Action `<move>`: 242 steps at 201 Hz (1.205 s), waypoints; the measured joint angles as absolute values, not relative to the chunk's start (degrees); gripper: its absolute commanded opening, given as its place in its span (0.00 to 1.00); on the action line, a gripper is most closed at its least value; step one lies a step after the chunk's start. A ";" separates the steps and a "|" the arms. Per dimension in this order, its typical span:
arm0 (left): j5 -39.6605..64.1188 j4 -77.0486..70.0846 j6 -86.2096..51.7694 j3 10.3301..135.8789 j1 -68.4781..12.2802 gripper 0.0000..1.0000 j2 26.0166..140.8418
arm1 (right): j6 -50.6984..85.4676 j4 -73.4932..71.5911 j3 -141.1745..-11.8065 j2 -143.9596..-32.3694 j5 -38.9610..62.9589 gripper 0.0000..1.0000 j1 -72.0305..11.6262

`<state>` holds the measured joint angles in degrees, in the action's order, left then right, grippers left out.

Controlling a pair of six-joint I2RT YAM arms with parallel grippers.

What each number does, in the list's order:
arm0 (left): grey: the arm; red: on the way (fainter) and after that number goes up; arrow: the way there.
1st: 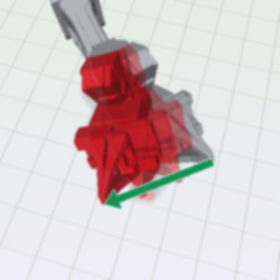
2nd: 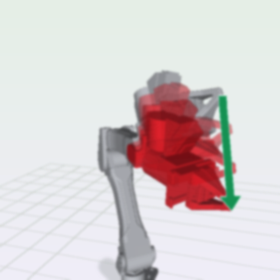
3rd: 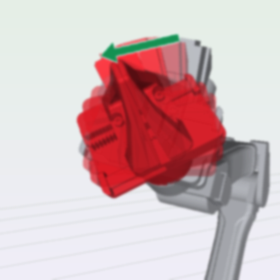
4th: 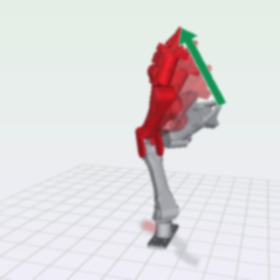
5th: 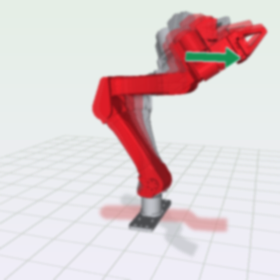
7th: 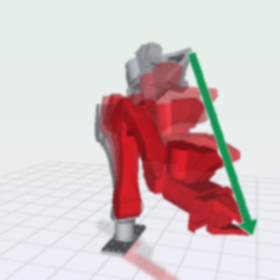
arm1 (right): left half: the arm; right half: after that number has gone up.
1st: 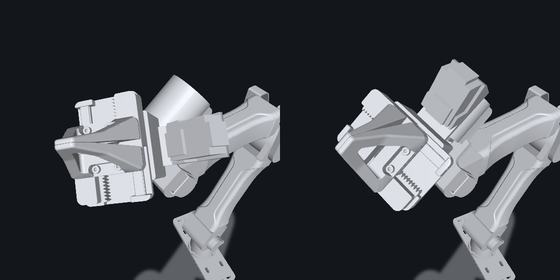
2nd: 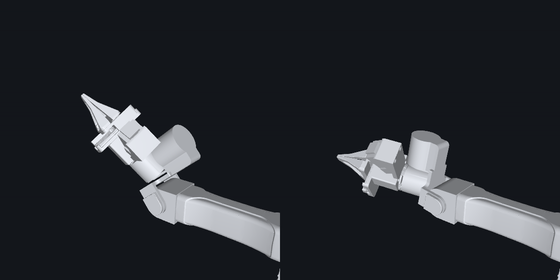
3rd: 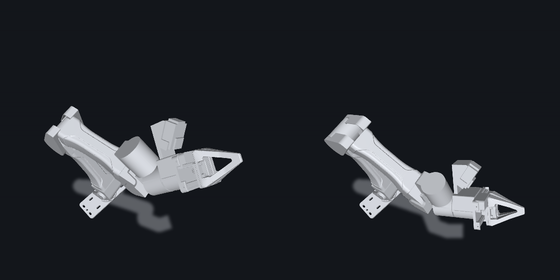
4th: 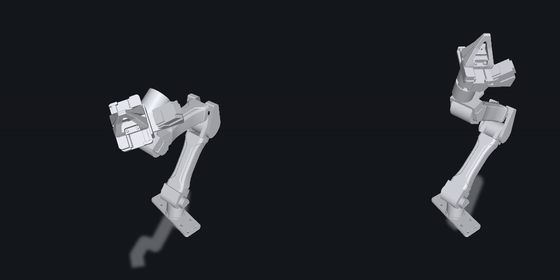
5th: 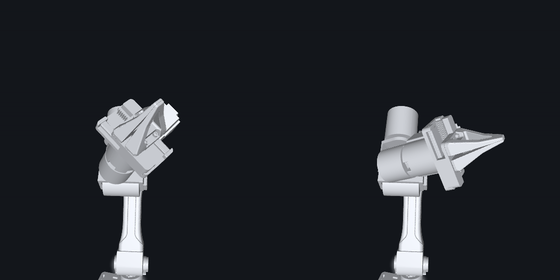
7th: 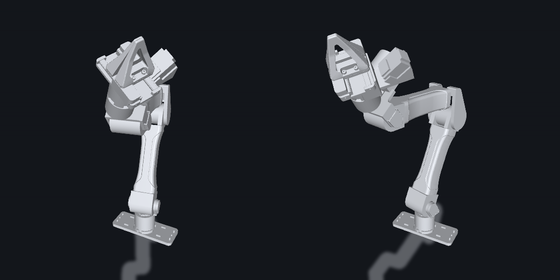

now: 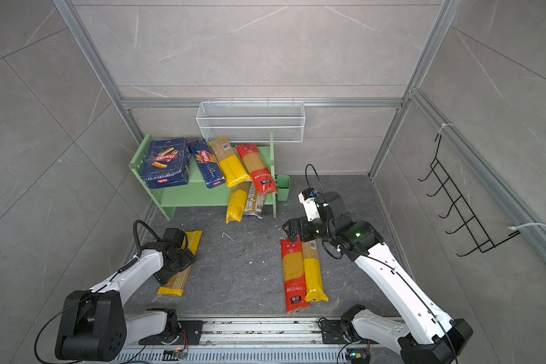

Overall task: Arrange pasta packages on shelves
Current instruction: Rotate the pasta bag at the middle-left of the table.

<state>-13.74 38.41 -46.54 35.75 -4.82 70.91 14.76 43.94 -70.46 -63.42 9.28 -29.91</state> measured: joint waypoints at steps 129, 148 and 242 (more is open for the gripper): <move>-15.00 35.46 -48.62 34.87 -15.22 0.95 73.49 | 15.25 45.63 -70.48 -61.80 9.23 1.00 -29.85; -16.08 35.42 -50.22 36.53 -20.05 0.94 76.47 | 15.49 45.60 -70.48 -61.76 9.23 1.00 -29.85; -15.07 38.87 -59.83 38.52 -32.23 0.96 69.56 | 15.66 45.52 -69.91 -61.17 10.07 1.00 -29.80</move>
<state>-15.07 38.87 -59.83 38.52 -32.23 69.56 15.66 45.52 -69.91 -61.17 10.07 -29.80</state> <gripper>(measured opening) 0.958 0.995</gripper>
